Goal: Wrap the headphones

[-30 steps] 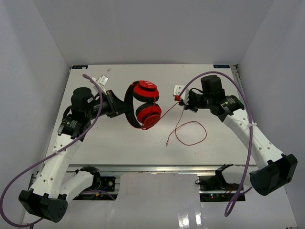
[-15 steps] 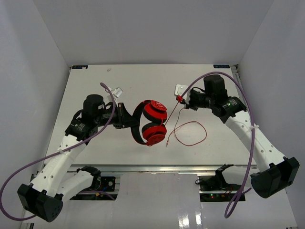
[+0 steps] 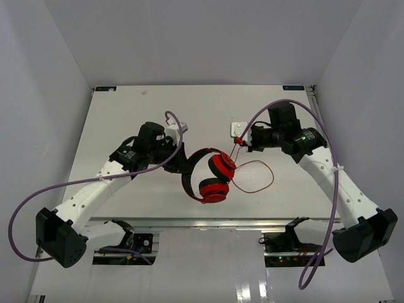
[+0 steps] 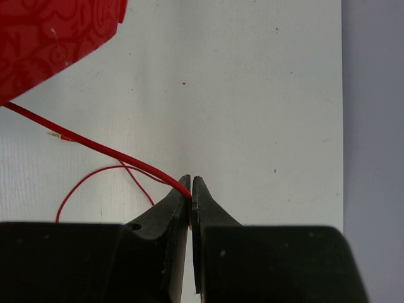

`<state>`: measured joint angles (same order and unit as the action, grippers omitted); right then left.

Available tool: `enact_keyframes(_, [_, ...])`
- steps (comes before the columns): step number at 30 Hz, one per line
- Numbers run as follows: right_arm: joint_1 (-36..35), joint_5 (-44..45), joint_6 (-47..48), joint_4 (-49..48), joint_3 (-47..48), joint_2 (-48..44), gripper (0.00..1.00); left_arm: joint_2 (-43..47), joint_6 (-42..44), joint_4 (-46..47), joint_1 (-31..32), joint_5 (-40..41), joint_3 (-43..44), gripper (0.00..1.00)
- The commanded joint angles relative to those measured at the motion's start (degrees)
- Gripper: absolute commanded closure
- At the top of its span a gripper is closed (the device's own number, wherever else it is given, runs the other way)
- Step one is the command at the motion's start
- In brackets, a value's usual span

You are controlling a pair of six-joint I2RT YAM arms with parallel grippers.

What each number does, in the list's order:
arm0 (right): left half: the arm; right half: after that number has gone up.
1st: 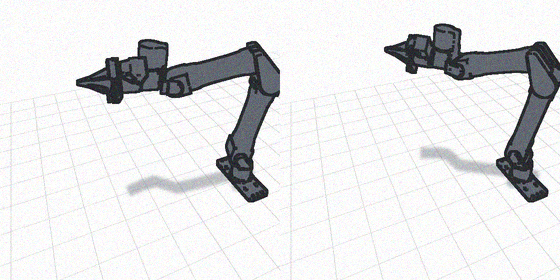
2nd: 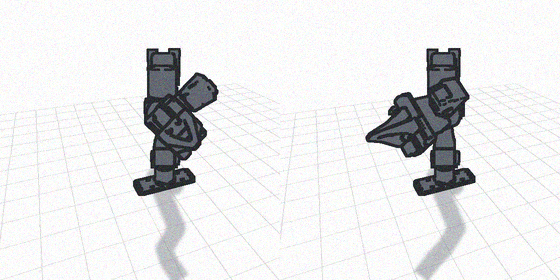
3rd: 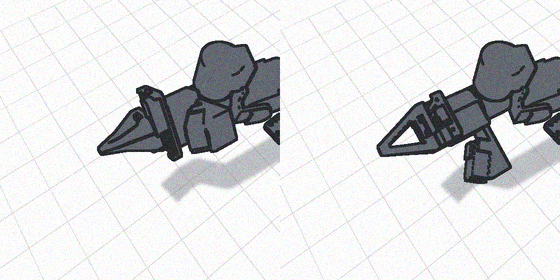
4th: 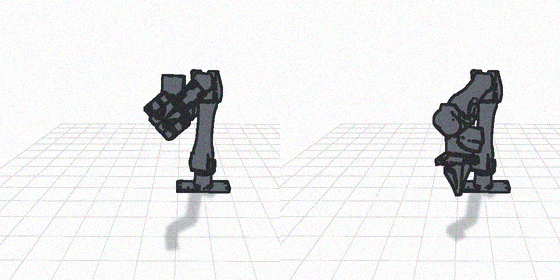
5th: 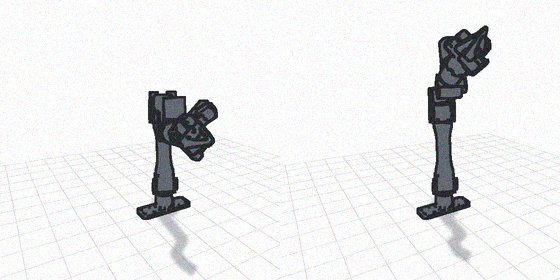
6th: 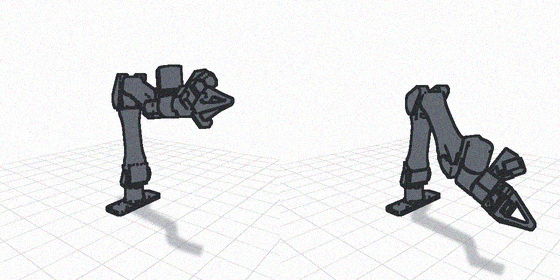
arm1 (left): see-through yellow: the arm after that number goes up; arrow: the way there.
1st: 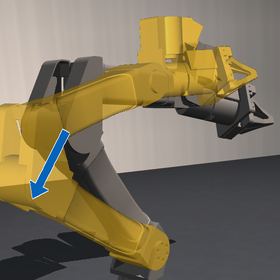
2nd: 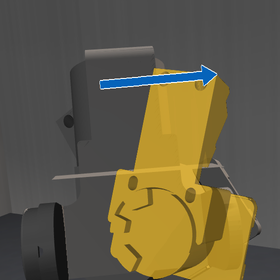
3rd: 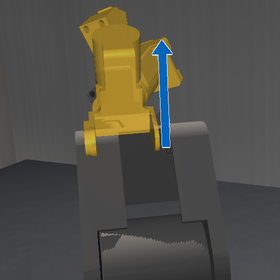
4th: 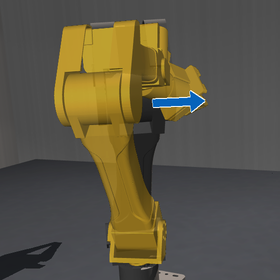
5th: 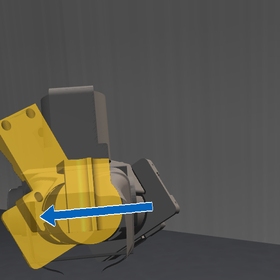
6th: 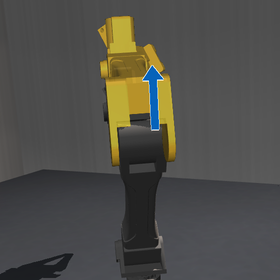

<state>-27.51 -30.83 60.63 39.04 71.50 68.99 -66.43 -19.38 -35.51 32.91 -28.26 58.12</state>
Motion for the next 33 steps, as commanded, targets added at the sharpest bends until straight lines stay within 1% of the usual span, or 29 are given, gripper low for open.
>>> enact_keyframes(1, [-0.09,-0.54,-2.96,-0.50,-0.51,0.40,0.92,-1.24,6.99,-3.54,1.85,6.79,6.98,1.00])
enact_keyframes(4, [-0.09,1.09,-7.43,-2.97,-1.86,0.60,0.92,-4.08,9.93,-6.48,2.89,13.36,10.58,1.00])
enact_keyframes(8, [-0.17,0.99,-11.52,-3.79,-2.49,1.24,0.92,-7.08,12.64,-8.74,5.22,21.60,13.72,1.00])
enact_keyframes(12, [-0.21,-0.89,-14.72,-3.56,-1.96,3.38,0.92,-9.86,14.98,-9.89,7.81,29.31,15.79,1.00])
enact_keyframes(14, [-0.34,-2.00,-16.43,-2.89,-0.96,4.30,0.92,-11.76,15.48,-10.39,9.61,35.29,17.11,1.00])
enact_keyframes(16, [-0.35,-2.70,-16.93,-1.99,-0.32,5.21,0.92,-12.87,15.50,-10.60,10.52,38.75,18.05,1.00])
enact_keyframes(18, [-0.37,-4.02,-17.29,-0.76,0.78,6.13,0.92,-13.63,15.04,-10.72,10.98,44.51,18.93,1.00])
enact_keyframes(20, [-0.45,-4.96,-17.26,0.62,1.35,6.53,0.92,-14.01,14.96,-10.72,11.16,46.94,19.56,1.00])
enact_keyframes(26, [-0.62,-8.80,-17.33,6.30,3.28,9.56,0.92,-14.58,16.28,-11.12,12.38,57.76,21.86,1.00])
enact_keyframes(33, [-0.62,-17.30,-22.61,7.63,4.65,12.47,0.92,-14.84,16.42,-11.73,14.99,69.12,22.90,1.00])
